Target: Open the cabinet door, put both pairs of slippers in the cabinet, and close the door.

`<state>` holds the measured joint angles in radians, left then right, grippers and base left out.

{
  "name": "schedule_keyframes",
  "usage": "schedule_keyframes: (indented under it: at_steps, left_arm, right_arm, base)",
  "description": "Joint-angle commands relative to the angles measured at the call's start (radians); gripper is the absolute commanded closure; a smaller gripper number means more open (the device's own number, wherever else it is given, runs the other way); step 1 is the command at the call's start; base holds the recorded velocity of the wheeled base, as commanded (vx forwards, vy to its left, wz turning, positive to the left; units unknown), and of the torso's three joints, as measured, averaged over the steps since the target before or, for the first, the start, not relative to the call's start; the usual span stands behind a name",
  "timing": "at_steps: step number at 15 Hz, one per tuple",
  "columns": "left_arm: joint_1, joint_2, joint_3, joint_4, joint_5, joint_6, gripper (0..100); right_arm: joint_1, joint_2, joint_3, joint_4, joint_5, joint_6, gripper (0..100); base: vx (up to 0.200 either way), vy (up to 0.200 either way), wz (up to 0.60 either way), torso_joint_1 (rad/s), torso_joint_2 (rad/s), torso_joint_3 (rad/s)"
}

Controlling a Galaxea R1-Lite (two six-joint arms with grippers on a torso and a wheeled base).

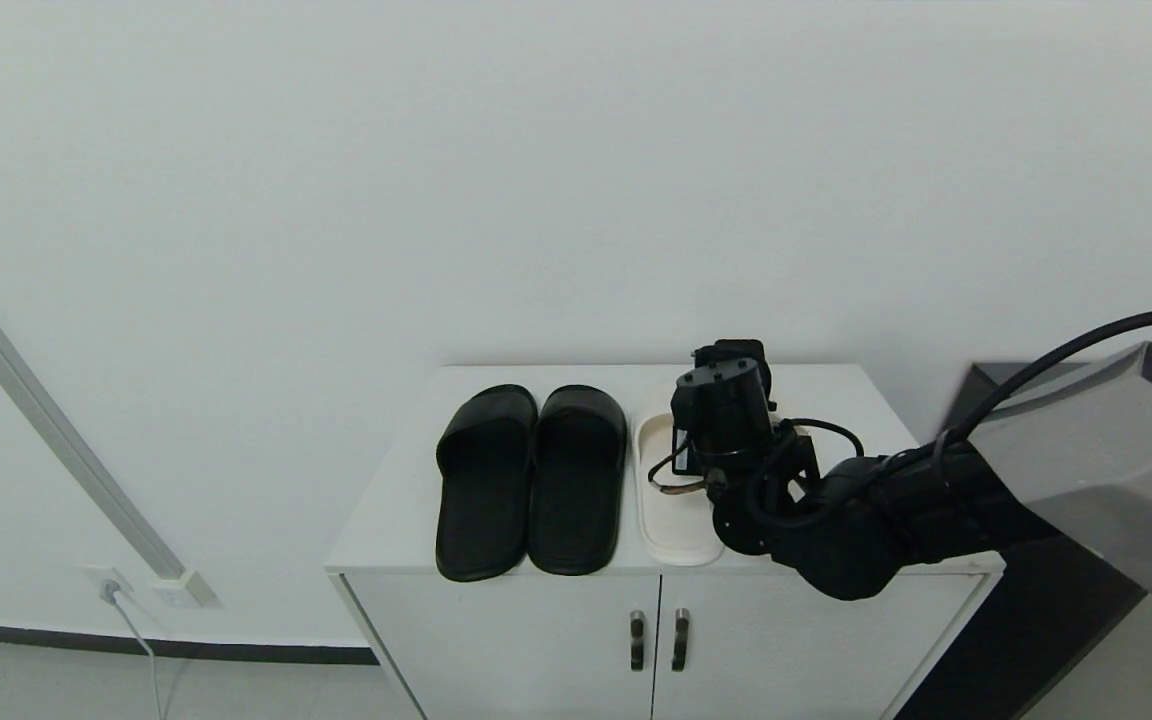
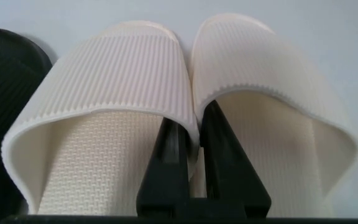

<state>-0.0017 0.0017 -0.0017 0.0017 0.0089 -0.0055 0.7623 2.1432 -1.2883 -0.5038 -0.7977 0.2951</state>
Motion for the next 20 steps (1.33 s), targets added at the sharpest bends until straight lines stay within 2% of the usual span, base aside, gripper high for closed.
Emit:
schedule_keyframes:
  at_steps: [1,3,7,8,9,10,13,14,20]
  left_arm:
    - [0.0,0.0,0.0,0.0,0.0,-0.001,100]
    - [0.0,0.0,0.0,0.0,0.0,-0.001,100]
    - [0.0,0.0,0.0,0.0,0.0,0.001,100]
    - [0.0,0.0,0.0,0.0,0.0,0.001,100]
    - [0.0,0.0,0.0,0.0,0.0,0.001,100]
    - [0.0,0.0,0.0,0.0,0.0,0.001,100]
    - [0.0,0.0,0.0,0.0,0.0,0.001,100]
    - [0.0,0.0,0.0,0.0,0.002,-0.001,100]
    - [0.0,0.0,0.0,0.0,0.002,-0.001,100]
  right_arm:
    - [0.005,-0.088,0.043,-0.001,0.002,-0.024,100]
    - [0.008,-0.161,0.092,-0.001,0.017,-0.053,100]
    - [0.066,-0.451,0.365,-0.004,0.216,-0.123,100]
    - [0.074,-0.48,0.392,-0.005,0.245,-0.128,100]
    - [0.107,-0.592,0.511,-0.012,0.368,-0.142,100]
    - [0.123,-0.66,0.575,-0.015,0.436,-0.156,100]
    - [0.132,-0.795,0.667,-0.007,0.607,-0.175,100]
    - [0.132,-0.816,0.676,0.005,0.64,-0.179,100]
    - [0.132,-0.798,0.682,0.016,0.652,-0.183,100]
  base:
    - [0.0,0.0,0.0,0.0,0.0,0.0]
    - [0.0,0.0,0.0,0.0,0.0,0.0]
    - [0.0,0.0,0.0,0.0,0.0,0.0]
    - [0.0,0.0,0.0,0.0,0.0,0.0]
    - [0.0,0.0,0.0,0.0,0.0,0.0]
    - [0.0,0.0,0.0,0.0,0.0,0.0]
    - [0.0,0.0,0.0,0.0,0.0,0.0]
    - [0.0,0.0,0.0,0.0,0.0,0.0]
    - [0.0,0.0,0.0,0.0,0.0,0.0]
